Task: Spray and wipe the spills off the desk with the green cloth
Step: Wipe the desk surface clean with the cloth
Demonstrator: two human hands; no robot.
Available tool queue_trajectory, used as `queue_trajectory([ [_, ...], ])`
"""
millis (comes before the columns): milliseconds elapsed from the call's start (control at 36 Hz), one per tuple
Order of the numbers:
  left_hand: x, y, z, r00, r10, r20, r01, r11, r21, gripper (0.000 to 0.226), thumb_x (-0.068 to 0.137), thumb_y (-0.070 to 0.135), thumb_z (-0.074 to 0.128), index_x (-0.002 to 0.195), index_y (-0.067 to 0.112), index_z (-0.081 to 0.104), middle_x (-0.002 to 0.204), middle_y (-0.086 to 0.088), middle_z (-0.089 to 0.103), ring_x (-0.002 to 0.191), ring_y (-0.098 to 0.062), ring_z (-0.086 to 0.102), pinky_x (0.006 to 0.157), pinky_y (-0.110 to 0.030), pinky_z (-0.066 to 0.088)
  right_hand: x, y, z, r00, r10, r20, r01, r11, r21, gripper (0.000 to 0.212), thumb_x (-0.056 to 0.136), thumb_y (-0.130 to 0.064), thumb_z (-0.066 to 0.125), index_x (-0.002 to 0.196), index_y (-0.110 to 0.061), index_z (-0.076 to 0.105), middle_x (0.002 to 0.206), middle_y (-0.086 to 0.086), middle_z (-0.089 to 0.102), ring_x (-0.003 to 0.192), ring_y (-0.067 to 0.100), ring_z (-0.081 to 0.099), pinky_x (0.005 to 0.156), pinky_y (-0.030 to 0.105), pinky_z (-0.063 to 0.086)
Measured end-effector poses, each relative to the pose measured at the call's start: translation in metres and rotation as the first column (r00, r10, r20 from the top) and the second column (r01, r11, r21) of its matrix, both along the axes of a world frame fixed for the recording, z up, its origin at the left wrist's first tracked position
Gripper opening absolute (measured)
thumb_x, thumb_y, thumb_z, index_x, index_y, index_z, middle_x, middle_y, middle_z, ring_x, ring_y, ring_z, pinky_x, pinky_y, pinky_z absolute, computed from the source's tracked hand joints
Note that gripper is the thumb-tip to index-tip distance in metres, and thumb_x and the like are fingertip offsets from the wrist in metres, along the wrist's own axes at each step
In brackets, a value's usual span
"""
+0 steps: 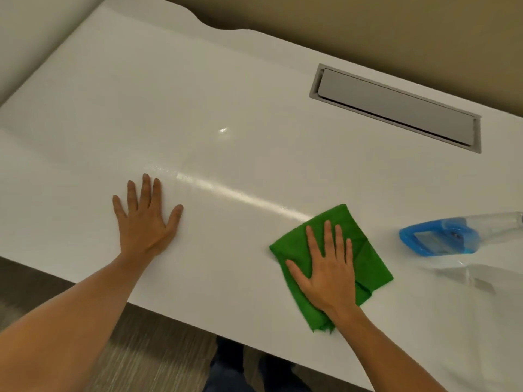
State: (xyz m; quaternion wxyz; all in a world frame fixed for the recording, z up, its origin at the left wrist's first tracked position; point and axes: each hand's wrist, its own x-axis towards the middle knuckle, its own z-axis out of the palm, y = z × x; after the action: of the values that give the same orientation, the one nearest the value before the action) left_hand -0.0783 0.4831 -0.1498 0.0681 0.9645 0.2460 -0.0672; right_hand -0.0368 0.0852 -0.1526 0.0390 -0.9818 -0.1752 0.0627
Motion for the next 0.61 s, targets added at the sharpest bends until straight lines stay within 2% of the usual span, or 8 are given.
queue_trajectory([
  [194, 0.001, 0.003, -0.003, 1.0, -0.009, 0.014, 0.009, 1.0, -0.007, 0.087, 0.092, 0.072, 0.011, 0.16, 0.017, 0.007, 0.169, -0.005, 0.0, 0.155, -0.032, -0.004, 0.123, -0.061, 0.002, 0.101, 0.021, 0.01, 0.973, -0.229, 0.0, 0.229, 0.973, -0.035, 0.095, 0.091, -0.083, 0.016, 0.163, -0.022, 0.017, 0.169, 0.021, 0.014, 0.156, 0.04, 0.009, 0.125, 0.061, 0.01],
  [306, 0.002, 0.004, -0.006, 1.0, -0.011, 0.025, 0.012, 1.0, -0.005, 0.086, 0.093, 0.071, 0.013, 0.16, 0.017, 0.008, 0.169, -0.005, 0.002, 0.156, -0.032, -0.003, 0.123, -0.062, 0.004, 0.168, 0.062, 0.016, 0.971, -0.237, -0.025, 0.237, 0.971, -0.021, 0.097, 0.089, -0.083, 0.013, 0.164, -0.021, 0.013, 0.169, 0.023, 0.009, 0.156, 0.041, 0.005, 0.125, 0.062, 0.007],
  [472, 0.002, 0.004, -0.009, 1.0, -0.018, 0.025, 0.017, 1.0, 0.016, 0.085, 0.094, 0.07, 0.016, 0.16, 0.017, 0.008, 0.17, -0.006, 0.002, 0.156, -0.032, -0.003, 0.122, -0.063, 0.006, 0.234, 0.163, 0.017, 0.995, -0.092, -0.037, 0.092, 0.996, -0.012, 0.098, 0.089, -0.084, 0.013, 0.164, -0.021, 0.01, 0.17, 0.023, 0.004, 0.157, 0.042, 0.0, 0.125, 0.06, 0.001],
  [611, 0.003, 0.004, -0.009, 1.0, -0.012, 0.026, 0.012, 1.0, 0.007, 0.085, 0.094, 0.07, 0.016, 0.159, 0.017, 0.01, 0.169, -0.006, 0.003, 0.156, -0.032, -0.002, 0.122, -0.063, 0.007, 0.245, 0.247, 0.017, 0.994, 0.1, -0.048, -0.101, 0.995, -0.019, 0.101, 0.086, -0.086, 0.01, 0.164, -0.021, 0.008, 0.17, 0.024, 0.003, 0.157, 0.042, -0.002, 0.125, 0.061, 0.0],
])
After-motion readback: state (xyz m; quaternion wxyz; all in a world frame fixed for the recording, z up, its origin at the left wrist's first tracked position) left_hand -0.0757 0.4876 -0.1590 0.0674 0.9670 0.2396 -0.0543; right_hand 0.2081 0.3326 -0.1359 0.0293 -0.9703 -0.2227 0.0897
